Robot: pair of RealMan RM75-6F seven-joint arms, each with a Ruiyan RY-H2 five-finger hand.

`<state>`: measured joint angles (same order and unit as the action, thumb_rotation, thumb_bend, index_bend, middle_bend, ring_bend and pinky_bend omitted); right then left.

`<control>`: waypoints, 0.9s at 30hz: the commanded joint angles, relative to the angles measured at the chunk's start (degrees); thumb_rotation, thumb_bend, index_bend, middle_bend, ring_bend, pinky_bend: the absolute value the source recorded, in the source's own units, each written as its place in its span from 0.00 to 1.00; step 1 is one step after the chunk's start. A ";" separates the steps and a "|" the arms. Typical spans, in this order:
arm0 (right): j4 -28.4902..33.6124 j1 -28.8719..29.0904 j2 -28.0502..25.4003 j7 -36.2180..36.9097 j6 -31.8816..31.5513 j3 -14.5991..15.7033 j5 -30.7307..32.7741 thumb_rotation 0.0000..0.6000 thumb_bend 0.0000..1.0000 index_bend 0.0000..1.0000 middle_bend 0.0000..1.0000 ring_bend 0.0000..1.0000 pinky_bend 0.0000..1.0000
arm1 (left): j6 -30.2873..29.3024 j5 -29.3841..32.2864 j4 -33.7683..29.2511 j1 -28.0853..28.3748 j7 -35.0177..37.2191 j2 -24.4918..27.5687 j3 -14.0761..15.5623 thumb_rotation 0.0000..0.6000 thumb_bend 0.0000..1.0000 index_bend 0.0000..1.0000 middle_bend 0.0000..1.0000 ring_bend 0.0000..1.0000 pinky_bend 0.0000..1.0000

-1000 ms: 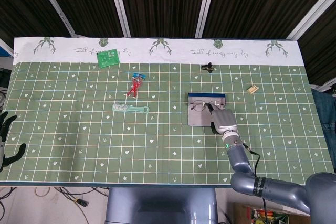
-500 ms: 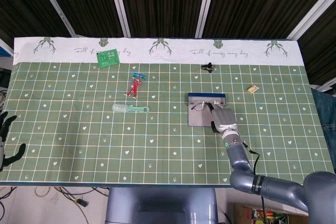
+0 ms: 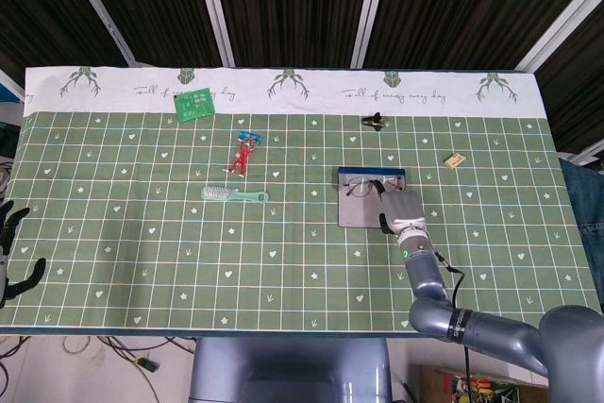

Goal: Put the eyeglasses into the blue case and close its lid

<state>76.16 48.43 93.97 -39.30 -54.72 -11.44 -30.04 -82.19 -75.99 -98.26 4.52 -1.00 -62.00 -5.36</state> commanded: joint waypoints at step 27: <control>9.19 -2.76 -5.47 6.76 -3.50 -1.72 -7.28 1.00 0.50 0.08 0.66 0.75 0.82 | 0.41 0.26 -0.26 0.06 -0.06 0.19 0.11 1.00 0.35 0.12 0.00 0.00 0.00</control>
<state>80.98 47.24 91.26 -34.77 -56.11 -13.01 -33.74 -81.78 -75.74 -98.51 4.57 -1.06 -61.82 -5.25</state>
